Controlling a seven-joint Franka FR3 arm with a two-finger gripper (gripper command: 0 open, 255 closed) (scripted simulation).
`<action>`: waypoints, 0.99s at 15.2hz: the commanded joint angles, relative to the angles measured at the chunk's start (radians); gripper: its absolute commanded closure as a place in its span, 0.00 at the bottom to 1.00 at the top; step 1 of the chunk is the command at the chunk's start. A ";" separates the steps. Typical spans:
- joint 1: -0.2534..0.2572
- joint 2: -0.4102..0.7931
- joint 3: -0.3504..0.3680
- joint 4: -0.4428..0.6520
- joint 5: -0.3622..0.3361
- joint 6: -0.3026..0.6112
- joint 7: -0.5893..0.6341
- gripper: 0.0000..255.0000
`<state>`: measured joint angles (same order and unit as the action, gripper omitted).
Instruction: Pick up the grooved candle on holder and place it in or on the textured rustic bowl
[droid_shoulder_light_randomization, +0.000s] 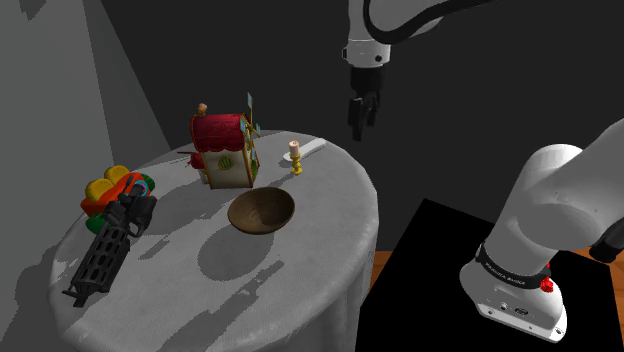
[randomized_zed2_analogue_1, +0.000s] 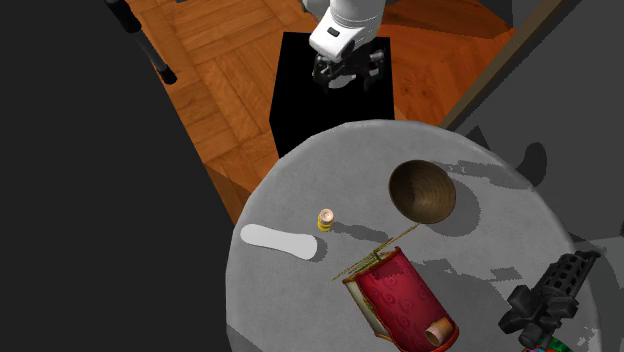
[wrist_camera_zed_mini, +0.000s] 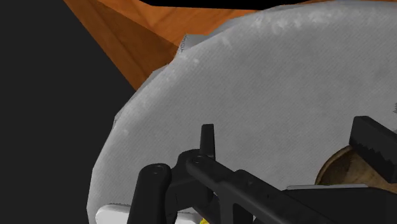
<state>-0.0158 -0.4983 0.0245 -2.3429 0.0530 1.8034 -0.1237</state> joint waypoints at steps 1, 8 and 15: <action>-0.003 0.074 -0.001 0.034 -0.004 0.047 -0.004 0.00; -0.010 0.339 -0.004 0.192 -0.018 0.171 -0.012 0.00; -0.015 0.605 -0.007 0.414 -0.031 0.234 -0.015 0.00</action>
<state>-0.0308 0.0626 0.0173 -1.9699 0.0245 2.0317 -0.1401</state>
